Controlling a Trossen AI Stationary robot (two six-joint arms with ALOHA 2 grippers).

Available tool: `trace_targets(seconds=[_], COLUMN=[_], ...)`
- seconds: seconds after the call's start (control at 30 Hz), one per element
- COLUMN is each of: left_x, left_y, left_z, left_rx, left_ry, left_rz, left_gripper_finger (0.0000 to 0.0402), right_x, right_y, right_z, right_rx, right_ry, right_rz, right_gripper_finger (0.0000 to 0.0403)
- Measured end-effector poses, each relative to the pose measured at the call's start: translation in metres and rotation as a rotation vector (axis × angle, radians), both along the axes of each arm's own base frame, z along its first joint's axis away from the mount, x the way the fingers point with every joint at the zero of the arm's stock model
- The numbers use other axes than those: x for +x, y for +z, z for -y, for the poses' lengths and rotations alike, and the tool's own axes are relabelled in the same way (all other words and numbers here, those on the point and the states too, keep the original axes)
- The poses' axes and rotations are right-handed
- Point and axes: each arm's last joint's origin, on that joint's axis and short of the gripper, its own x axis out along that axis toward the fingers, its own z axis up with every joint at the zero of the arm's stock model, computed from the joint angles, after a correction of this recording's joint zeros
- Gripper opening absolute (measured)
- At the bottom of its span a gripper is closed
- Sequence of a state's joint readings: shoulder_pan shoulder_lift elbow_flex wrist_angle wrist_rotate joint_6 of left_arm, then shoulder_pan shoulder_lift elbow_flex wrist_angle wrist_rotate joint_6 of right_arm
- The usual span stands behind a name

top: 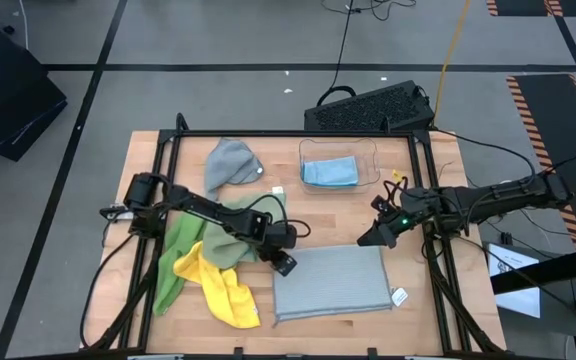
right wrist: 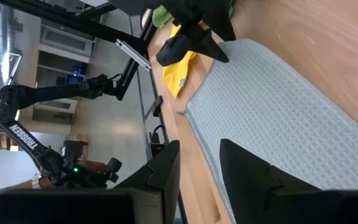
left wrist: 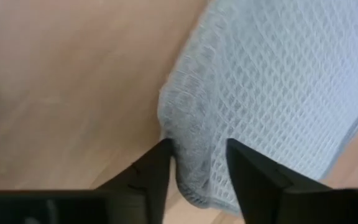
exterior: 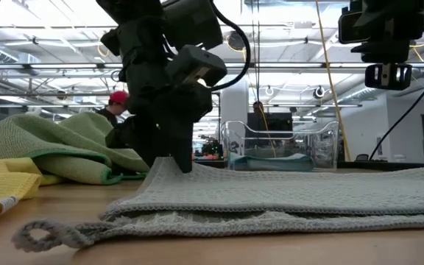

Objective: Fold microfiber towels
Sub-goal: Fold the light gray towel

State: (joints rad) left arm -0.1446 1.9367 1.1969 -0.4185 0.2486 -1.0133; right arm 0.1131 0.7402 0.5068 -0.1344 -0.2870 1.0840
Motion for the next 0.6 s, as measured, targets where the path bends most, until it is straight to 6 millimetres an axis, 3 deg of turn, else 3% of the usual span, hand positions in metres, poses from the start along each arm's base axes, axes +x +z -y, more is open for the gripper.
trace_targets(seconds=[0.2, 0.43, 0.6], left_x=[0.001, 0.001, -0.005], left_y=[0.001, 0.0, 0.011], left_z=[-0.009, -0.009, -0.01], left_rx=[-0.053, -0.048, -0.002], left_ry=[0.091, 0.056, 0.092], left_rz=[-0.027, -0.026, -0.035], left_gripper_finger=[0.0204, 0.0143, 0.0147], right_x=[0.0, 0.0, 0.0], right_y=[0.0, 0.0, 0.0], right_z=[0.0, 0.0, 0.0], right_rx=[0.001, 0.004, 0.005], right_ry=[0.0, 0.001, 0.002], right_rz=[-0.003, -0.003, -0.003], right_gripper_finger=[0.0105, 0.0105, 0.0105])
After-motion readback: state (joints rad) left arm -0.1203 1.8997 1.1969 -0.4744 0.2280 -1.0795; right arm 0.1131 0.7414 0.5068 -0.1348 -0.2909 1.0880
